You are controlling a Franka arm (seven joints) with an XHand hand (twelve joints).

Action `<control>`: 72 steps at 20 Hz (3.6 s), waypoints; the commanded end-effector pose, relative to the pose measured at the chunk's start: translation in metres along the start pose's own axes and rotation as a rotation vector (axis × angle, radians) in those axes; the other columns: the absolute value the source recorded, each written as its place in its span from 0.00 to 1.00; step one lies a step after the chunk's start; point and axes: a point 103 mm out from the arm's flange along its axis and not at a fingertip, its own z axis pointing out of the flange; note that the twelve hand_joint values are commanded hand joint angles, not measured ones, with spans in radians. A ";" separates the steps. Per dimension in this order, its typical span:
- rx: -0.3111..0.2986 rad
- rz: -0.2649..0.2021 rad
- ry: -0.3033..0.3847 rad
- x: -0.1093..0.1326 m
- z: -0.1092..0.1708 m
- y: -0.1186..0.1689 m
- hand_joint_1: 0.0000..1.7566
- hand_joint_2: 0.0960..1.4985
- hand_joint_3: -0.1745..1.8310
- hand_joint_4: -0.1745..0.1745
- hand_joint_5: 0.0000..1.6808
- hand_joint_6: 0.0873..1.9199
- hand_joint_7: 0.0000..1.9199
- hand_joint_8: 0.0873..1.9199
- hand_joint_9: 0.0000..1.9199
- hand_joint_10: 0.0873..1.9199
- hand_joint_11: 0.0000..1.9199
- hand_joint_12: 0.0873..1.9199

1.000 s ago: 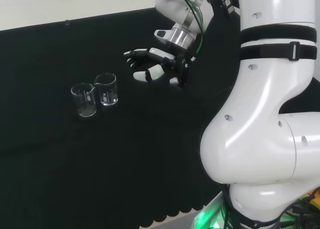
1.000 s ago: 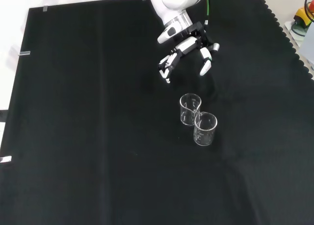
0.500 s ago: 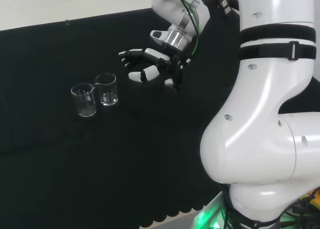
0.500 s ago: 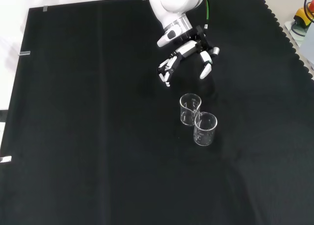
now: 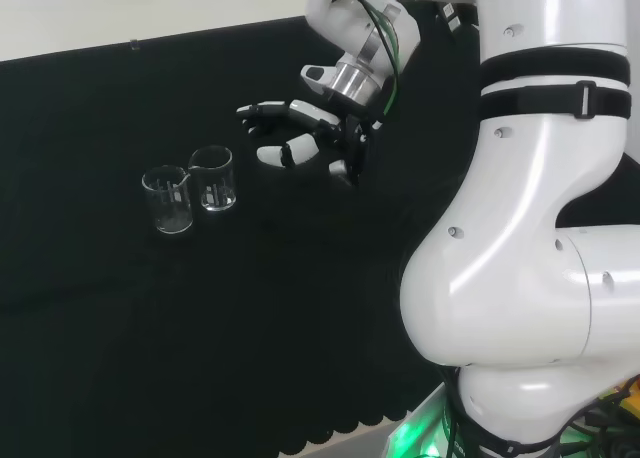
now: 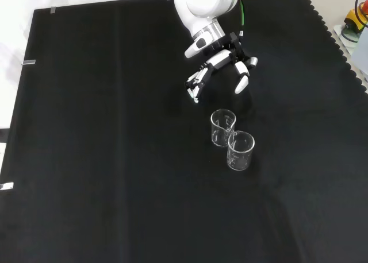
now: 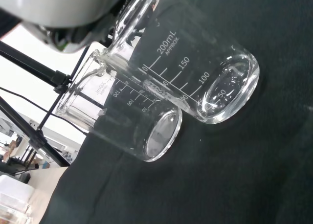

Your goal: Pick up the beaker on the right.

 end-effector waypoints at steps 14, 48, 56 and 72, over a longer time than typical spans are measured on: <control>0.064 -0.029 0.013 0.005 0.036 0.020 0.49 0.18 0.61 0.37 0.24 0.00 0.14 0.29 0.20 0.28 0.00 0.67; 0.103 -0.049 0.032 0.001 0.056 0.042 0.50 0.17 0.60 0.39 0.24 0.00 0.16 0.29 0.19 0.28 0.00 0.65; 0.122 -0.057 0.036 0.002 0.057 0.046 0.50 0.17 0.60 0.39 0.24 0.00 0.16 0.29 0.19 0.29 0.00 0.65; 0.139 -0.070 0.045 -0.002 0.059 0.042 0.50 0.17 0.60 0.40 0.25 0.00 0.17 0.29 0.21 0.29 0.00 0.65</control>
